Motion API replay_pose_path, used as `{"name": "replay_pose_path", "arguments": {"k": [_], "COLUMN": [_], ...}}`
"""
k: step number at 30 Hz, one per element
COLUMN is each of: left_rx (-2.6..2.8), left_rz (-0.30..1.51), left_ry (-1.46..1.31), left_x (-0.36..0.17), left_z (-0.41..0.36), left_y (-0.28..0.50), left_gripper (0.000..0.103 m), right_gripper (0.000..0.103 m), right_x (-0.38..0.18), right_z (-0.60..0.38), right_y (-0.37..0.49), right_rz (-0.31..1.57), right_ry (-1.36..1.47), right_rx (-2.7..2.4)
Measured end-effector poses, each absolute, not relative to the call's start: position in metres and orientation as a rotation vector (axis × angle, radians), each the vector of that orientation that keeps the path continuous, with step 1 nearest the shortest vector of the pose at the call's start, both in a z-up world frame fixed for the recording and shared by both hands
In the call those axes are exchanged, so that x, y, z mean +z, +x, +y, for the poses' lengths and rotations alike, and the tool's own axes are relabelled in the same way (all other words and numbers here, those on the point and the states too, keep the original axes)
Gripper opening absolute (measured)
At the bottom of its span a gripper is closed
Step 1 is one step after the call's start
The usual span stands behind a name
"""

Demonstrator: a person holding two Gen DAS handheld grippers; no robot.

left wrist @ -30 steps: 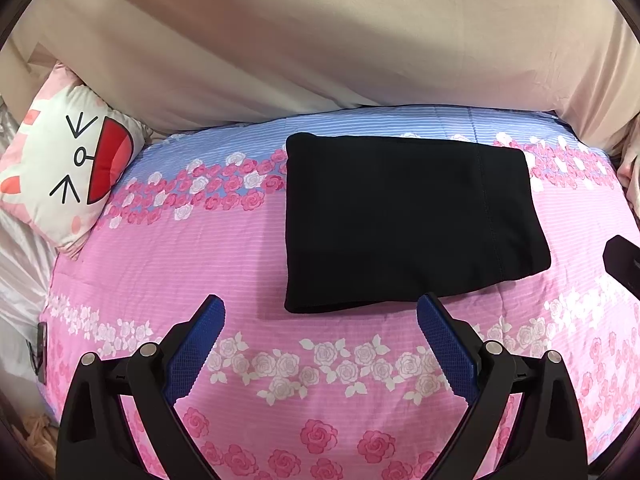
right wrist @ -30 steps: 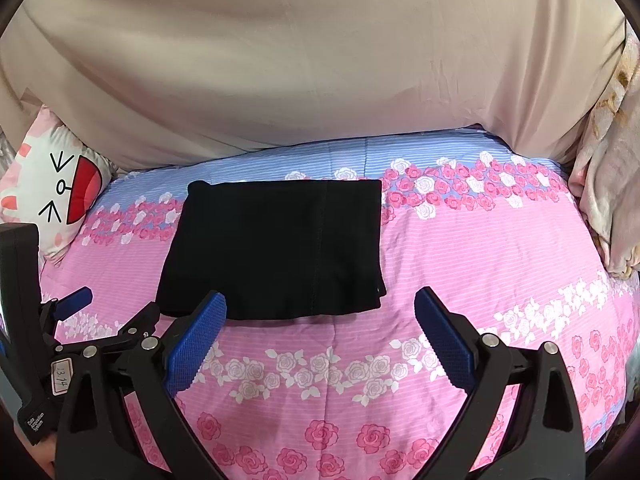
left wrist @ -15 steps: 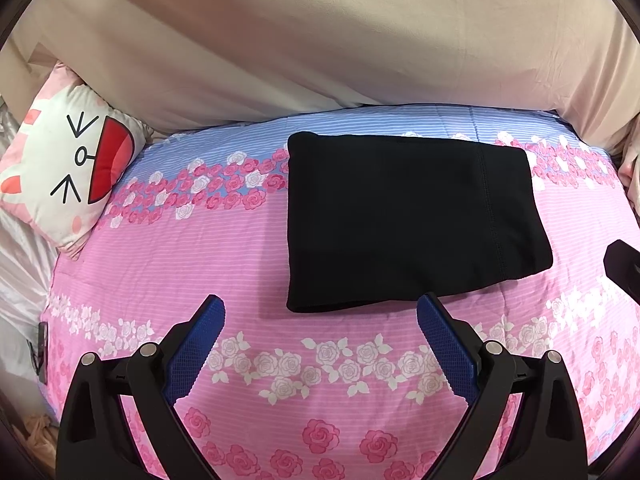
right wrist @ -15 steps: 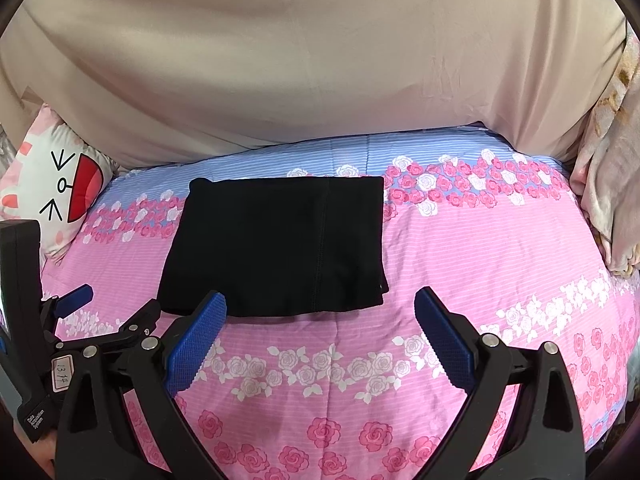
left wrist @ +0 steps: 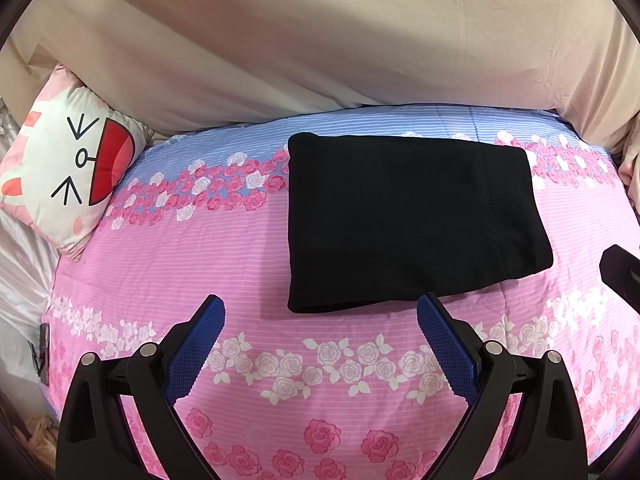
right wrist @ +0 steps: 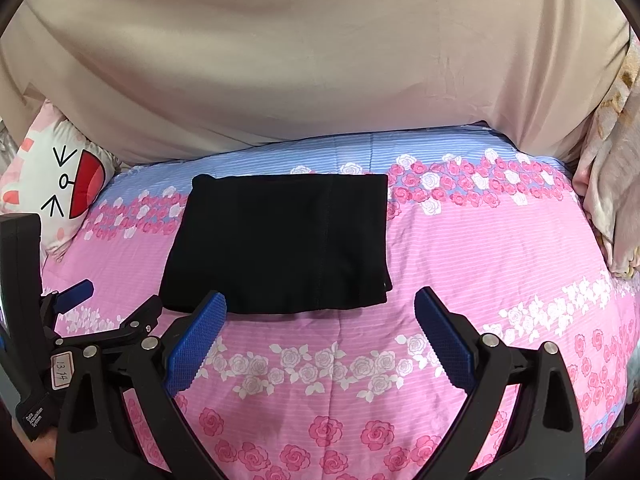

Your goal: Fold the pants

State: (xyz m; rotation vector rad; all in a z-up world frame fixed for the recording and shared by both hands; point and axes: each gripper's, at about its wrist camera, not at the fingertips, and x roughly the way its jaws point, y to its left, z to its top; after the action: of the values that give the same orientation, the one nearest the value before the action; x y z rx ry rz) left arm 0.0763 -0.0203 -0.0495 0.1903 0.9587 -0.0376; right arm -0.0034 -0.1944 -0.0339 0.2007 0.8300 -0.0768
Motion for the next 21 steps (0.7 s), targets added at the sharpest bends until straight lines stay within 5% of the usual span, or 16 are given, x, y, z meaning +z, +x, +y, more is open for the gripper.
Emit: {"name": "replay_pose_path", "arguments": {"k": [21], "left_rx": [-0.043], "left_rz": [0.968], "left_ry": [0.195], "left_x": [-0.0519], "left_z": [-0.0145], "left_y": [0.0781], "left_gripper": [0.095], "right_gripper": [0.093], "right_x": [-0.0371], "right_z": [-0.1927], "right_y": [-0.0035], "right_rz": [0.838], "right_ry": [0.205], "right_rx": [-0.081]}}
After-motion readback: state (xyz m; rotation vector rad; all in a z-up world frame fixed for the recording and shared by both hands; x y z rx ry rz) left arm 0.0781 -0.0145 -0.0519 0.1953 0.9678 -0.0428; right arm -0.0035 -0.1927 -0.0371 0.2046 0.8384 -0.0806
